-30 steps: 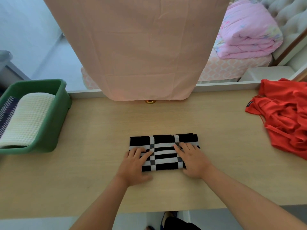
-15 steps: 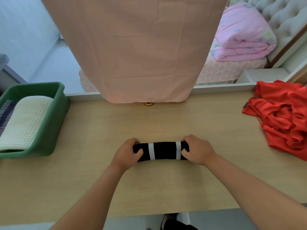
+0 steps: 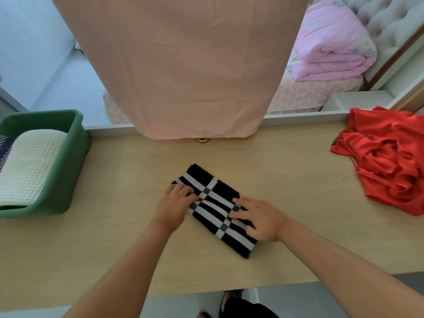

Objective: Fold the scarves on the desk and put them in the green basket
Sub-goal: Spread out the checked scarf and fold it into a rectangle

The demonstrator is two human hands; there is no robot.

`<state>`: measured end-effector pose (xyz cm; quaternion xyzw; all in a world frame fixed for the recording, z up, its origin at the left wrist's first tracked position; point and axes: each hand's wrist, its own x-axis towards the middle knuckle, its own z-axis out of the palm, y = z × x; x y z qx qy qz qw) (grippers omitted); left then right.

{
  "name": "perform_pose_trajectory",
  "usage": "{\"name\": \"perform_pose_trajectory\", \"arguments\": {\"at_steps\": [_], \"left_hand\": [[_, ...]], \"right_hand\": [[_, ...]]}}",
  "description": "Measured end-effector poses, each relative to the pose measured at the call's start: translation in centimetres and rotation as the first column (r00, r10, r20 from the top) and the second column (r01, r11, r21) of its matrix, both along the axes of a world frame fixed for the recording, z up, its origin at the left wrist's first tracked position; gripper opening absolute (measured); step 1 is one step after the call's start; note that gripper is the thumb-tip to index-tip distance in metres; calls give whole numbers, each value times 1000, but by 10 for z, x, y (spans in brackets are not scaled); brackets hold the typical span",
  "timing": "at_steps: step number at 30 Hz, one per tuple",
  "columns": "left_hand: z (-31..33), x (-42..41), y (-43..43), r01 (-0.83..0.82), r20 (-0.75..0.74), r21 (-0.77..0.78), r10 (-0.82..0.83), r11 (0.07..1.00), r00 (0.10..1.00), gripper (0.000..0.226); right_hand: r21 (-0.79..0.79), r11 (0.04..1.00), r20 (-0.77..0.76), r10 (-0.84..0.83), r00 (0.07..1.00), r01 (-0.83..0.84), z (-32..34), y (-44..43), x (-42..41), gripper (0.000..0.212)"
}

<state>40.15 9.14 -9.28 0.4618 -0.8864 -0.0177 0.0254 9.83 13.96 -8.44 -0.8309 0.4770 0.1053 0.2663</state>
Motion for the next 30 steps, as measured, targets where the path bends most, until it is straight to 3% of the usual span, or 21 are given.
{"name": "perform_pose_trajectory", "arguments": {"at_steps": [3, 6, 8, 11, 14, 18, 21, 24, 26, 28, 30], "left_hand": [[2, 3, 6, -115, 31, 41, 114, 993, 993, 56], [5, -9, 29, -37, -92, 46, 41, 998, 995, 35], [1, -17, 48, 20, -151, 110, -3, 994, 988, 37], [-14, -14, 72, 61, -112, 197, -40, 978, 993, 55], [-23, -1, 85, 53, -143, 263, -16, 963, 990, 60], [-26, 22, 100, 109, -78, 173, -97, 979, 992, 54], [-24, 25, 106, 151, -32, 129, -148, 980, 988, 69], [-25, 21, 108, 168, -11, 162, -168, 972, 986, 80], [-26, 18, 107, 165, -25, 173, -164, 971, 986, 81], [-24, 16, 105, 165, -82, 161, -153, 973, 985, 77], [-18, 11, 101, 137, -239, 148, -99, 980, 966, 61]], "right_hand": [[61, 994, 76, -97, 992, 92, -3, 12, 11, 64], [55, 991, 150, -132, 980, 125, -5, 23, 27, 57], [27, 995, 175, -101, 979, 97, -6, 32, 34, 54], [-176, 980, 42, 101, 994, -93, -13, 46, 39, 74], [-158, 966, -90, 194, 977, -207, -17, 59, 42, 100], [-94, 980, -108, 165, 980, -176, -15, 60, 46, 97], [-123, 980, -105, 146, 984, -159, -20, 60, 51, 90], [-128, 992, 87, -3, 996, 14, -23, 62, 57, 70], [-65, 981, 295, -158, 942, 184, -15, 57, 59, 46], [9, 958, 423, -263, 867, 286, -2, 51, 60, 27], [44, 940, 497, -314, 809, 338, 8, 46, 60, 21]]}}
